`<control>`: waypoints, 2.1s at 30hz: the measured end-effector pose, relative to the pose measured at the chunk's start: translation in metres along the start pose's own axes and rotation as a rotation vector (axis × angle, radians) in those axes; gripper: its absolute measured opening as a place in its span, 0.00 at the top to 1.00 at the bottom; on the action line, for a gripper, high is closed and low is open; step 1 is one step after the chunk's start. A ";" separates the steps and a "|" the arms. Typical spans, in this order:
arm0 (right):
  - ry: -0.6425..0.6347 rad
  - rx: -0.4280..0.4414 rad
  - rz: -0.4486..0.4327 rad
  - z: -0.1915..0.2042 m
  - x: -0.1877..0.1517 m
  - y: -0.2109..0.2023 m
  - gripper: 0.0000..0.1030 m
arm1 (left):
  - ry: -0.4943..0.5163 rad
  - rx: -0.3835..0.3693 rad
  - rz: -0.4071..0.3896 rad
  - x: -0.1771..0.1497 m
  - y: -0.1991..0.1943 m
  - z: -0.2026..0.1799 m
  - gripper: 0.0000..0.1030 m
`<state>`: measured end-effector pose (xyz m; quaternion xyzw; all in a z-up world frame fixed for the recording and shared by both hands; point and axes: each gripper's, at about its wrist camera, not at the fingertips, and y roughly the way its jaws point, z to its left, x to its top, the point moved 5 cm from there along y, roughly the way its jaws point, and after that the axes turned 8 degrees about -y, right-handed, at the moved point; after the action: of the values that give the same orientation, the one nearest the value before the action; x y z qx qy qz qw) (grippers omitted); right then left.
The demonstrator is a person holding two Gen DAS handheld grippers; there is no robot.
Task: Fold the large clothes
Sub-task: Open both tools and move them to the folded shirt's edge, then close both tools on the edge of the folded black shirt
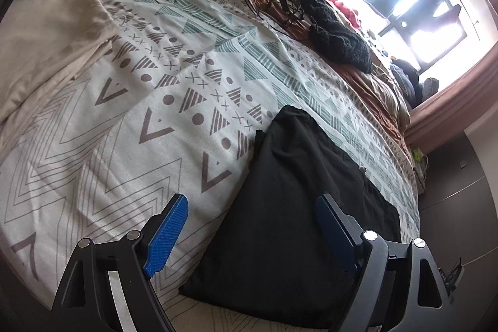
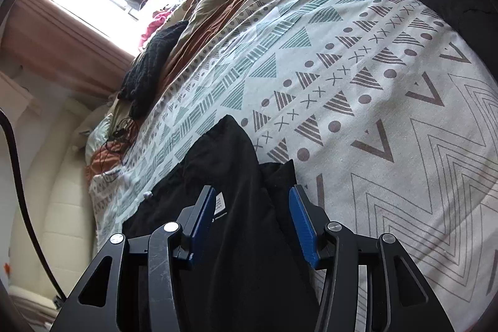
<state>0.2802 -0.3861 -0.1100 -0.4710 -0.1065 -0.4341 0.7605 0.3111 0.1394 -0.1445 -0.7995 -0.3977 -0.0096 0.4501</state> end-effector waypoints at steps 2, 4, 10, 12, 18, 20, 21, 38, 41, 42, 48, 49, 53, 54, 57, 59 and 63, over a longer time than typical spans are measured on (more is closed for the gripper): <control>-0.014 0.000 0.004 0.003 -0.005 -0.004 0.52 | 0.000 0.005 0.007 -0.006 -0.005 0.007 0.18; -0.038 -0.014 0.006 0.009 -0.010 -0.010 0.52 | -0.005 0.008 0.018 -0.012 -0.007 0.013 0.18; -0.142 -0.047 0.004 0.043 -0.029 -0.020 0.52 | 0.006 0.010 0.059 -0.033 -0.012 0.024 0.22; -0.162 -0.067 0.019 0.052 -0.035 -0.018 0.52 | 0.014 0.011 0.071 -0.039 -0.013 0.025 0.25; -0.225 -0.082 0.001 0.090 -0.044 -0.022 0.52 | 0.022 -0.002 0.082 -0.050 -0.024 0.033 0.26; -0.247 -0.073 -0.001 0.105 -0.049 -0.021 0.52 | 0.017 -0.010 0.086 -0.052 -0.027 0.036 0.26; -0.253 -0.070 0.001 0.112 -0.052 -0.020 0.52 | 0.012 -0.013 0.090 -0.053 -0.027 0.037 0.26; -0.436 -0.020 0.129 0.200 -0.126 0.025 0.52 | -0.050 -0.031 0.228 -0.068 0.016 0.048 0.39; -0.449 -0.027 0.172 0.198 -0.147 0.031 0.52 | -0.064 -0.039 0.241 -0.070 0.022 0.048 0.39; -0.458 -0.028 0.184 0.197 -0.154 0.033 0.52 | -0.068 -0.044 0.245 -0.071 0.024 0.047 0.39; -0.523 -0.039 0.254 0.193 -0.185 0.045 0.52 | -0.075 -0.066 0.264 -0.071 0.036 0.039 0.39; -0.529 -0.046 0.260 0.191 -0.189 0.046 0.52 | -0.079 -0.068 0.266 -0.070 0.038 0.038 0.39; -0.532 -0.042 0.295 0.186 -0.202 0.053 0.62 | -0.103 -0.078 0.256 -0.065 0.046 0.034 0.40; -0.539 -0.035 0.302 0.186 -0.205 0.053 0.62 | -0.106 -0.083 0.250 -0.064 0.048 0.033 0.40; -0.575 -0.012 0.349 0.186 -0.217 0.055 0.64 | -0.097 -0.093 0.240 -0.061 0.054 0.029 0.41; -0.577 0.013 0.399 0.184 -0.224 0.057 0.65 | -0.096 -0.102 0.225 -0.061 0.055 0.028 0.42; -0.618 -0.008 0.391 0.186 -0.228 0.052 0.80 | -0.088 -0.102 0.194 -0.063 0.053 0.030 0.50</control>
<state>0.2290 -0.0987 -0.1732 -0.5942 -0.2376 -0.1180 0.7593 0.2921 0.1075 -0.2235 -0.8557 -0.3368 0.0485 0.3897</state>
